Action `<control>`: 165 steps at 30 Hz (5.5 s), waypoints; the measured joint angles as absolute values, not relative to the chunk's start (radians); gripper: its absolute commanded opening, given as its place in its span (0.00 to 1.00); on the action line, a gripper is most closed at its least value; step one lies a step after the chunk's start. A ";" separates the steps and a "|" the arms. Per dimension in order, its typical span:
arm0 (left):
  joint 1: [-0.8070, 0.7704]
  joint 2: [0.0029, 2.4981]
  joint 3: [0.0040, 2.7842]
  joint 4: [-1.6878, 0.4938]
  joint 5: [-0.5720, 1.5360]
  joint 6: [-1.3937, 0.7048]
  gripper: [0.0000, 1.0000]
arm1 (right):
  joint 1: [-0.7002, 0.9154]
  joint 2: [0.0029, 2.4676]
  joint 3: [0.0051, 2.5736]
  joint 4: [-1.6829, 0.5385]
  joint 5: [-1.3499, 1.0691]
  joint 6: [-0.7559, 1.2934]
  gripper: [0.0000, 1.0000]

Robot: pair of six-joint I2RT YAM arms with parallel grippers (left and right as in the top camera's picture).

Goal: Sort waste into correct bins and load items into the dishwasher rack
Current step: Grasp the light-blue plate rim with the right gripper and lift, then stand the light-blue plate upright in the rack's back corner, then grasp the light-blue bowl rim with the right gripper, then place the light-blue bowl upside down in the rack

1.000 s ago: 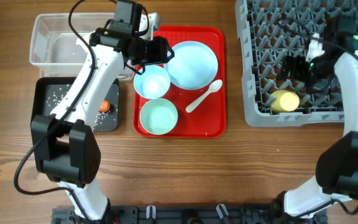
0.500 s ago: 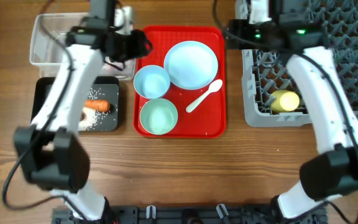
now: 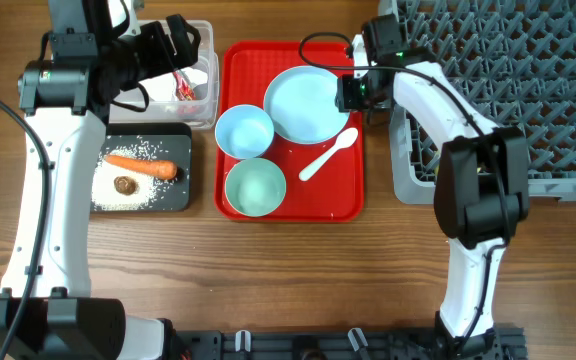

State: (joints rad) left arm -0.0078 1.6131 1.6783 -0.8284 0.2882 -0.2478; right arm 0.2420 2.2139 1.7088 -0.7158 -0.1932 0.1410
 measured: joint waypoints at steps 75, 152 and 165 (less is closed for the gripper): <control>-0.008 1.613 1.678 -0.883 0.243 -0.247 1.00 | -0.302 2.101 1.822 -0.133 0.669 -0.544 0.08; -0.008 1.613 1.678 -0.883 0.236 -0.247 1.00 | 0.509 2.207 1.612 -0.485 -0.242 0.422 0.04; -0.008 1.613 1.678 -0.883 0.236 -0.247 1.00 | 0.155 1.779 1.654 -0.259 0.649 0.187 0.04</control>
State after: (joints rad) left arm -0.0078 1.6135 1.6783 -0.8829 0.2359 -0.2474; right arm 0.1555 1.7786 1.6539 -0.2588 0.6487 0.1867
